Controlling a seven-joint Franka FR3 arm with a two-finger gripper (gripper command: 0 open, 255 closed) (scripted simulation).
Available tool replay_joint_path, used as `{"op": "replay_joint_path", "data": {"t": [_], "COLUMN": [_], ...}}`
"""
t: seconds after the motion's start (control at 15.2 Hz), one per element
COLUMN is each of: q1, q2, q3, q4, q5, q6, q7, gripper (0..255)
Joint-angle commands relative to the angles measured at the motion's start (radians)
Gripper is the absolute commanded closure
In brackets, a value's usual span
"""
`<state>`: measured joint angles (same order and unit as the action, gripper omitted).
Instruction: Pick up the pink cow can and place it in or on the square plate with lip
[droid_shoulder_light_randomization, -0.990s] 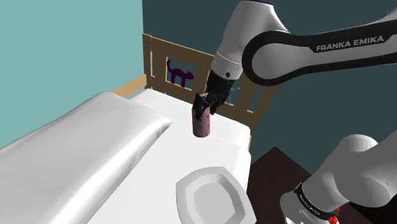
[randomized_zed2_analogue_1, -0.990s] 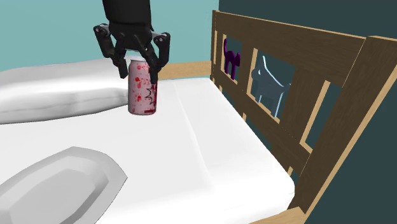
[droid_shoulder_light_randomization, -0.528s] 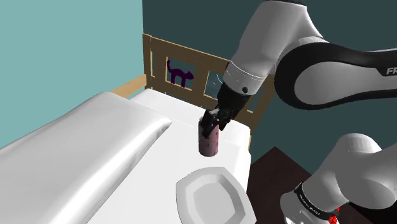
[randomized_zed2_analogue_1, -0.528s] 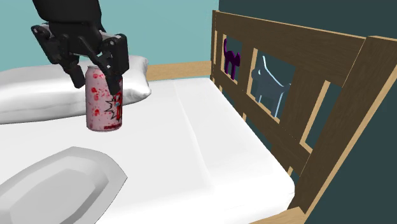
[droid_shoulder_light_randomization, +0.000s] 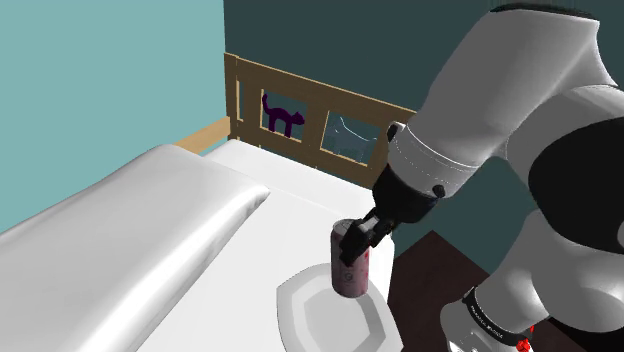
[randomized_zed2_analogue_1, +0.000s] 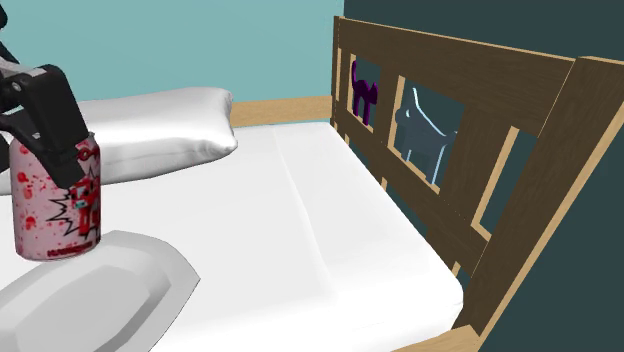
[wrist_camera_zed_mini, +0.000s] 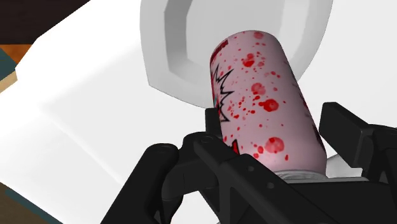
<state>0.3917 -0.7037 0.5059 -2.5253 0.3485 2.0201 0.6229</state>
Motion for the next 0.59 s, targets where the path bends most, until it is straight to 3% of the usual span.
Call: {"op": "replay_joint_path", "data": {"t": [0.0,0.13,0.53], "q1": [0.032,0.053,0.059], "q2": [-0.038,-0.059,-0.041], "q3": [0.03,0.053,0.083], "q4": [-0.007,-0.007,-0.074], "q5": [0.025,0.042,0.066], "q6": [-0.023,-0.038,0.047], "q7": [0.047,0.081,0.078], "gripper": [255,255,255]}}
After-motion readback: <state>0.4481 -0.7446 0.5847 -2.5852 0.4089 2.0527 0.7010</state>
